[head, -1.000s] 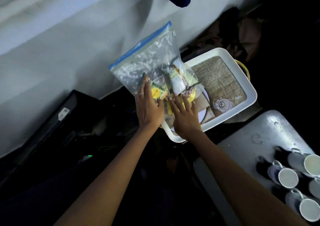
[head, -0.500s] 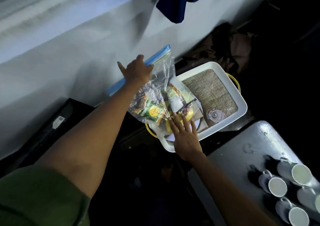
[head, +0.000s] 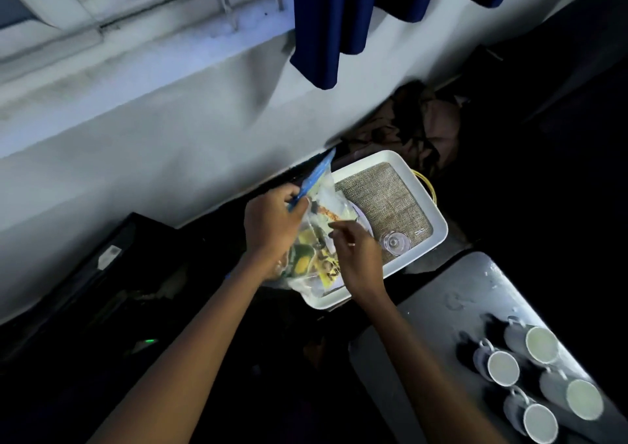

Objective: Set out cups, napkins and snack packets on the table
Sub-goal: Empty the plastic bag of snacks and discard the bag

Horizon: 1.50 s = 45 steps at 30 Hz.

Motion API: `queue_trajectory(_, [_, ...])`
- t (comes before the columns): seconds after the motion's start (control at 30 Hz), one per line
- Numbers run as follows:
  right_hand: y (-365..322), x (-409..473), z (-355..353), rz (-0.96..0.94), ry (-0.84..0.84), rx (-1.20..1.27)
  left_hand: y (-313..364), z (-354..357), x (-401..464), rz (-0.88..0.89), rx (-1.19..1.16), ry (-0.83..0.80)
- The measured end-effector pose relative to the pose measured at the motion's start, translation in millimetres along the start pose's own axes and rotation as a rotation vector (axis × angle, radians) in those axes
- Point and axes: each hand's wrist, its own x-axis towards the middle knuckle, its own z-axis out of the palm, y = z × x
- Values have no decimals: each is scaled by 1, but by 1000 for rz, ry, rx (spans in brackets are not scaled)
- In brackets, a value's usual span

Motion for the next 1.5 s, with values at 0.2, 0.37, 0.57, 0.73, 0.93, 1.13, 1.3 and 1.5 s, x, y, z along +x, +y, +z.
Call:
queue_trajectory(0.2, [-51,4,-21,162,57,353,25,-12,-47,30,-147,-166])
queue_trajectory(0.37, [-60,0,-34,217,70,372,40,-18,-63,10,-157,-213])
queue_trajectory(0.57, [-63,1,-44,211,56,327,55,-15,-61,-110,-444,-218])
queue_trajectory(0.73, [-57,-4,-50,211,88,385,55,-10,-52,-174,-498,-187])
queue_trajectory(0.93, [-43,-10,-53,225,231,320,42,-13,-39,-346,-596,37])
queue_trajectory(1.13, [-42,-19,-53,161,440,80,44,-15,-37,-262,-598,71])
queue_trajectory(1.3, [-49,-30,-51,145,340,133,47,-12,-40,-261,-615,75])
queue_trajectory(1.5, [-43,-52,-39,149,46,-54,50,-14,-45,-267,-623,72])
